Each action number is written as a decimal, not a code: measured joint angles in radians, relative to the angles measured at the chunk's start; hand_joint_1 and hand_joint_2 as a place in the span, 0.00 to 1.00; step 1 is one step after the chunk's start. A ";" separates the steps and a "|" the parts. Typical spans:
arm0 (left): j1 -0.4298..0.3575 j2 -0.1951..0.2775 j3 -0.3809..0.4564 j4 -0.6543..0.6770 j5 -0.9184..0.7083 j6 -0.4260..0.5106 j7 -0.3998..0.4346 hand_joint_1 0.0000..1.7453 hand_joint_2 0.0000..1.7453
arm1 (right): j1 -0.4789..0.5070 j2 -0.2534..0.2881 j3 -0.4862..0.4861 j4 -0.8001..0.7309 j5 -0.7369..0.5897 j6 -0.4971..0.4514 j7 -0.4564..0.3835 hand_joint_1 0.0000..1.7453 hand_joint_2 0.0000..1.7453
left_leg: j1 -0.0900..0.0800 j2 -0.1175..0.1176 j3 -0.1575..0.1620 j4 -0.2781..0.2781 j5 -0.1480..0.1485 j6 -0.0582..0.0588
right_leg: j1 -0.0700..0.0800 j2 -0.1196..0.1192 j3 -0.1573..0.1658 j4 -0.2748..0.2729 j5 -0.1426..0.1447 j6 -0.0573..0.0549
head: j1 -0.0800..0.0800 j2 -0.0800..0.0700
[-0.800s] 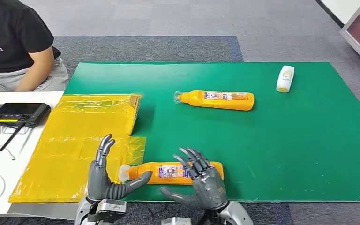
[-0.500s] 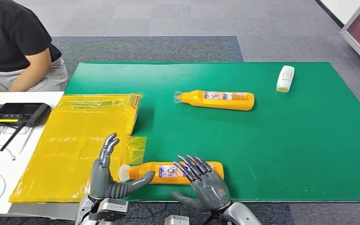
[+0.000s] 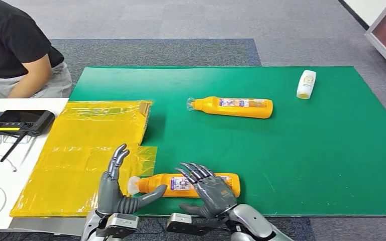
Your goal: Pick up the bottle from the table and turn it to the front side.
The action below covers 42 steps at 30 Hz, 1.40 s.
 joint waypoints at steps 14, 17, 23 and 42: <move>0.029 0.003 0.009 0.000 -0.040 0.049 0.012 0.00 1.00 | -0.216 -0.089 0.121 -0.003 -0.034 0.418 0.115 0.00 1.00 | 0.000 0.000 0.000 0.000 0.002 0.002 | 0.000 0.000 0.000 0.000 0.002 0.001 | 0.000 0.000; 0.036 0.004 0.024 0.000 -0.054 0.064 0.002 0.00 1.00 | -0.253 -0.107 0.138 0.020 -0.046 0.429 0.137 0.00 1.00 | -0.001 0.000 0.000 0.000 0.002 0.002 | 0.000 -0.001 0.001 0.000 0.002 0.001 | 0.000 0.000; 0.058 0.002 0.067 -0.008 -0.097 0.071 0.001 0.00 1.00 | -0.267 -0.111 0.150 0.059 -0.034 0.399 0.204 0.00 1.00 | 0.000 0.000 0.001 0.000 0.003 0.001 | 0.000 -0.001 0.001 0.000 0.003 0.001 | 0.000 0.000; 0.164 -0.015 0.172 -0.126 -0.176 0.071 0.051 0.00 1.00 | -0.072 -0.111 0.001 -0.055 0.184 0.302 0.341 0.00 1.00 | -0.001 0.000 0.004 0.000 0.002 0.003 | 0.000 -0.001 0.004 -0.001 0.002 0.001 | 0.000 0.000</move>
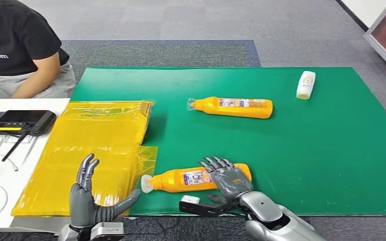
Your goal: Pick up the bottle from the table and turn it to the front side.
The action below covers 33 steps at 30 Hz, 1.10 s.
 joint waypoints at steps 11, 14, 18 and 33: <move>0.002 -0.005 0.005 -0.012 0.002 0.000 0.000 0.00 1.00 | 0.029 0.009 -0.065 -0.003 0.014 0.028 -0.025 0.00 1.00 | 0.000 0.000 0.000 0.000 0.000 0.000 | 0.000 0.000 0.001 -0.001 0.000 0.001 | 0.000 0.000; -0.003 -0.008 0.005 -0.012 0.007 0.000 -0.008 0.00 1.00 | 0.024 0.016 -0.078 0.013 0.012 0.026 -0.029 0.00 1.00 | 0.000 0.000 0.001 0.000 0.000 0.001 | 0.000 0.000 0.002 -0.002 0.000 0.001 | 0.000 0.000; -0.007 -0.011 0.005 -0.012 0.012 0.000 -0.013 0.00 1.00 | 0.010 0.025 -0.096 0.042 0.013 0.023 -0.029 0.00 1.00 | 0.000 0.000 0.003 0.000 0.000 0.001 | 0.000 0.000 0.004 -0.002 0.000 0.000 | 0.000 0.000; -0.042 -0.009 -0.013 -0.005 0.040 0.000 -0.016 0.00 1.00 | -0.111 0.071 -0.146 0.313 0.063 -0.038 -0.078 1.00 1.00 | 0.000 0.000 0.022 0.000 -0.008 0.003 | 0.000 0.000 0.017 -0.006 -0.005 0.001 | 0.000 0.000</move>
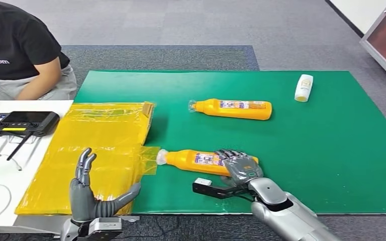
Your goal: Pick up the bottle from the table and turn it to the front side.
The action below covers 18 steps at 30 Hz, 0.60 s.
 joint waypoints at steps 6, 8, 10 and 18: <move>-0.005 0.007 -0.008 0.000 0.001 0.000 0.000 0.00 1.00 | -0.021 0.012 -0.008 0.054 0.000 -0.037 -0.030 1.00 1.00 | 0.000 0.000 0.005 0.000 0.003 0.001 | 0.000 0.001 0.006 -0.002 0.001 0.000 | 0.000 0.000; -0.007 0.009 -0.009 0.000 0.001 0.000 0.000 0.00 1.00 | -0.020 0.014 -0.011 0.061 -0.005 -0.056 -0.040 1.00 1.00 | 0.000 0.000 0.006 0.000 0.003 0.002 | 0.000 0.001 0.006 -0.003 0.000 0.000 | 0.000 0.000; -0.007 0.010 -0.010 0.000 0.001 0.000 0.000 0.00 1.00 | -0.016 0.015 -0.016 0.064 -0.016 -0.075 -0.051 1.00 1.00 | 0.000 0.000 0.005 0.000 0.003 0.002 | 0.000 0.001 0.006 -0.003 0.000 0.001 | 0.000 0.000; -0.012 0.015 -0.012 -0.001 0.084 -0.025 -0.034 0.00 1.00 | 0.056 0.027 -0.081 0.010 -0.322 -0.157 -0.312 1.00 1.00 | 0.000 0.001 0.005 0.000 0.002 0.001 | 0.000 0.003 0.010 -0.003 0.005 0.003 | 0.000 0.000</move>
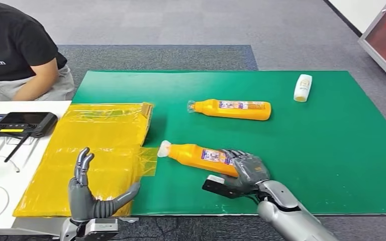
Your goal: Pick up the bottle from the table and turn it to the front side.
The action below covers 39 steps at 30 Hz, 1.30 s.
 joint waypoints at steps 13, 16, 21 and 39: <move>-0.025 -0.036 0.026 0.008 0.532 -0.464 0.061 0.00 1.00 | 0.237 0.021 -0.043 -0.281 -0.390 0.029 -0.226 1.00 1.00 | 0.001 0.000 -0.016 0.000 0.000 0.000 | 0.000 0.000 -0.013 0.001 -0.002 0.001 | 0.000 0.000; -0.030 -0.045 0.033 0.020 0.606 -0.539 0.082 0.00 1.00 | 0.250 0.021 -0.042 -0.305 -0.396 0.032 -0.228 1.00 1.00 | 0.000 0.000 -0.019 0.000 0.001 0.000 | 0.000 -0.001 -0.016 0.001 -0.001 0.001 | 0.000 0.000; -0.062 -0.051 0.032 0.048 0.639 -0.651 0.129 0.00 1.00 | 0.246 0.023 -0.029 -0.317 -0.369 -0.010 -0.240 1.00 1.00 | 0.000 0.000 -0.022 0.000 0.001 0.000 | 0.000 -0.001 -0.018 0.001 -0.001 0.001 | 0.000 0.000; -0.235 -0.036 -0.076 0.217 0.466 -0.857 0.204 0.00 1.00 | 0.142 0.069 -0.022 -0.263 -0.405 -0.075 -0.277 1.00 1.00 | 0.000 0.000 -0.025 0.000 0.002 0.001 | 0.000 -0.002 -0.021 0.002 0.000 0.001 | 0.000 0.000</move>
